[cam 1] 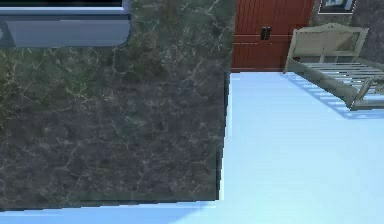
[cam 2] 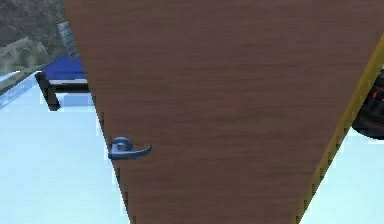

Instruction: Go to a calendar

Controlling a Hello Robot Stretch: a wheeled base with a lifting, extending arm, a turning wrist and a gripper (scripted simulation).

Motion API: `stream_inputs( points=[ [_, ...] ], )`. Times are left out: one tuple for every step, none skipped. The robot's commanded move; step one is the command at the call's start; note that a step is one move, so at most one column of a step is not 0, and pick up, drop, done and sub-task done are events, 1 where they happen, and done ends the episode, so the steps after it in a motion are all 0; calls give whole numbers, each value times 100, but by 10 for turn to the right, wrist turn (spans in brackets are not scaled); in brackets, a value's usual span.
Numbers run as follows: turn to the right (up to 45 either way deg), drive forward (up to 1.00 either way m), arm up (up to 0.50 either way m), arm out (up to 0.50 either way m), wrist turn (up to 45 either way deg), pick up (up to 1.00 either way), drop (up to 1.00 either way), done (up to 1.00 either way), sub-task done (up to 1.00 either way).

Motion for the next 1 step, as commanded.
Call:
stream_inputs(
  points=[
    [60,0,0,0,0,0,0,0,0]
  ],
)
